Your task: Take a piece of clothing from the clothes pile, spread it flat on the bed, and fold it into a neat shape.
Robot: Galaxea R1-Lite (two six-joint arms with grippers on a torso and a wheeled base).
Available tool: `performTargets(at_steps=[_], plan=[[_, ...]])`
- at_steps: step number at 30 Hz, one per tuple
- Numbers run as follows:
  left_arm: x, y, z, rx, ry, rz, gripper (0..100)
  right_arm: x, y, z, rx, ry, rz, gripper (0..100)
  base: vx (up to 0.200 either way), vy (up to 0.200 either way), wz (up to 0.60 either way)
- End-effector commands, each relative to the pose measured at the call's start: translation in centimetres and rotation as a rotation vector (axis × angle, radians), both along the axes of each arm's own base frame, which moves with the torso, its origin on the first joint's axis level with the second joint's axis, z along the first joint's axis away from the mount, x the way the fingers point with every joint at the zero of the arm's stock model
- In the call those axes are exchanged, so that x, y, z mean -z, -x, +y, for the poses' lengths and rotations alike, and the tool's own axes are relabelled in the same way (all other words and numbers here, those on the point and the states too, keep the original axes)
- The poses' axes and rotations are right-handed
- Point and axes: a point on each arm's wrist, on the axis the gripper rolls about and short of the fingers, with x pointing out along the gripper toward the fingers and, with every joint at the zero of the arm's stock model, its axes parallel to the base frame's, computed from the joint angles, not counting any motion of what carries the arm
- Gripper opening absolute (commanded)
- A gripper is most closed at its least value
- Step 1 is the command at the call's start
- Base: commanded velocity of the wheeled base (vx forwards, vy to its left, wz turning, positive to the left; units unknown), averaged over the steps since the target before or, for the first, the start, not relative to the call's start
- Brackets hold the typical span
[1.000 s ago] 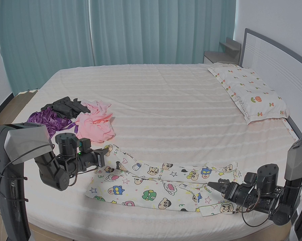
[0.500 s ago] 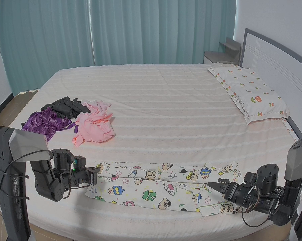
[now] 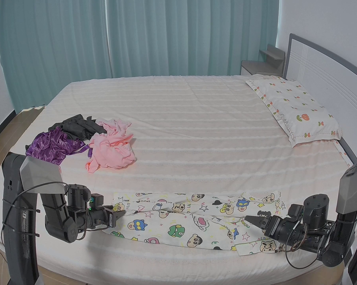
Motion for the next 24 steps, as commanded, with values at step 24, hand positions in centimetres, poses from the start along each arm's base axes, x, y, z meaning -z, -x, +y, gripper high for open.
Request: performTargets(at_steps=[24], plan=[[-2.7,-0.4,-1.5,-0.174,0.289,0.221,100,0.0,0.3,-0.2,0.007,0.002,-0.002,100,0.0,0.0,0.0]])
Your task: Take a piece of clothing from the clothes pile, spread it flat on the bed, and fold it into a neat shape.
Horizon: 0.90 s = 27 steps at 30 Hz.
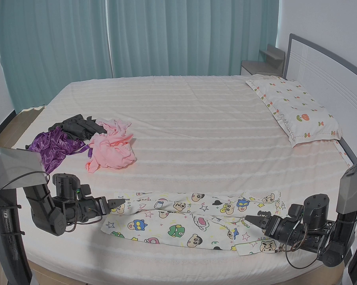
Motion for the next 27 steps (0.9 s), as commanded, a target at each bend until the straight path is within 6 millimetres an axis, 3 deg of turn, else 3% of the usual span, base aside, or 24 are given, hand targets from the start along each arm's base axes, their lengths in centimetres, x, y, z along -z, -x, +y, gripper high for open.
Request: performTargets(at_steps=[1,16,20,22,27], plan=[[3.1,-1.5,-1.6,0.021,-0.021,0.072,100,0.0,0.3,-0.2,0.002,0.002,0.002,100,0.0,0.0,0.0],[4.4,-2.5,-1.2,0.066,-0.139,0.072,100,0.1,0.3,-0.1,0.003,0.003,0.007,100,0.0,0.0,0.0],[4.1,-2.6,-1.0,0.067,-0.148,0.068,100,0.2,0.3,-0.1,0.003,0.004,0.008,100,0.0,0.0,0.0],[2.9,-2.7,-0.7,0.066,-0.157,0.054,100,0.2,0.3,-0.1,0.003,0.003,0.009,100,0.0,0.0,0.0],[1.9,-3.2,-0.4,0.057,-0.158,0.045,100,0.2,0.3,-0.1,0.003,0.003,0.009,100,0.0,0.0,0.0]])
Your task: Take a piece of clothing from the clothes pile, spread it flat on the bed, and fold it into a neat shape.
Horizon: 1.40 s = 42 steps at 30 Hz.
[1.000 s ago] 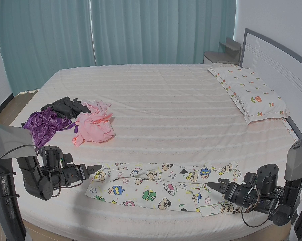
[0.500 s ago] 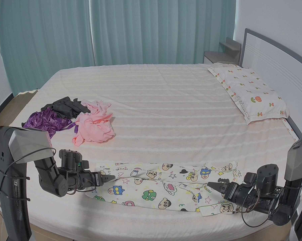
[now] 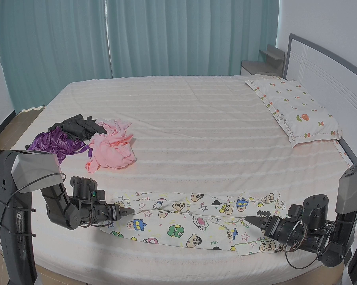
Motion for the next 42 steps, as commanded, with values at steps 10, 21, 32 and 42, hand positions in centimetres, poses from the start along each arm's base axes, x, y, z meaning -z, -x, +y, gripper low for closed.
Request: performTargets(at_steps=[10,21,32,42], plan=[[-1.6,-0.7,0.7,0.01,-0.039,-0.043,100,0.0,0.3,-0.1,-0.002,-0.001,0.002,100,0.0,0.0,0.0],[0.1,-1.1,0.2,0.015,-0.079,0.001,100,0.1,0.3,-0.1,-0.002,0.001,0.005,100,0.0,0.0,0.0],[1.0,-1.2,-1.6,0.059,-0.083,0.016,0,0.0,0.3,-0.2,-0.001,0.0,0.003,100,0.0,0.0,0.0],[-0.3,-0.8,-0.5,0.024,-0.083,-0.001,0,0.0,0.3,-0.2,0.001,0.0,0.002,100,0.0,0.0,0.0]])
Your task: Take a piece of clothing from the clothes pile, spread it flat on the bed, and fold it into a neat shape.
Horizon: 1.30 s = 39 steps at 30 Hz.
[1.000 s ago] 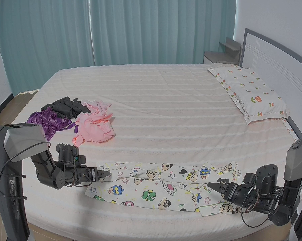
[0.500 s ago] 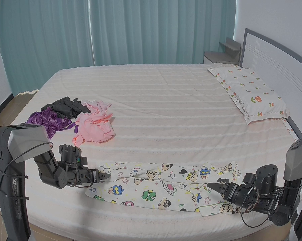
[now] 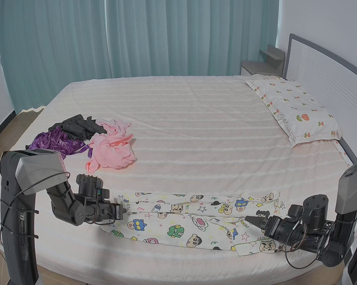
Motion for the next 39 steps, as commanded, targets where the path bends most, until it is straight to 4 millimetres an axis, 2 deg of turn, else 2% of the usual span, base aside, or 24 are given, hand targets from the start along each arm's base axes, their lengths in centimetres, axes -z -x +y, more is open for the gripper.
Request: performTargets(at_steps=[1,13,15,21,30,34,39], plan=[[-1.1,0.2,0.6,-0.018,0.001,-0.021,0,-0.1,0.3,-0.1,0.0,0.0,-0.001,100,0.0,0.0,0.0],[-4.6,0.4,2.5,-0.071,0.005,-0.081,0,-0.1,0.3,-0.1,0.001,-0.002,-0.003,100,0.0,0.0,0.0],[-5.8,0.4,3.5,-0.099,0.007,-0.101,0,-0.1,0.3,-0.1,-0.001,-0.003,-0.003,100,0.0,0.0,0.0],[-7.9,0.7,5.7,-0.152,0.008,-0.124,0,-0.1,0.3,-0.1,0.001,-0.002,-0.002,100,0.0,0.0,0.0],[-10.3,1.8,13.3,-0.319,-0.008,-0.172,0,-0.1,0.3,-0.2,0.002,-0.002,-0.002,100,0.0,0.0,0.0],[-11.9,2.7,17.5,-0.417,-0.003,-0.182,0,-0.2,0.3,-0.2,0.004,-0.003,-0.005,100,0.0,0.0,0.0],[-14.0,3.6,21.5,-0.494,-0.025,-0.204,0,-0.2,0.3,-0.2,0.005,-0.003,-0.005,100,0.0,0.0,0.0]])
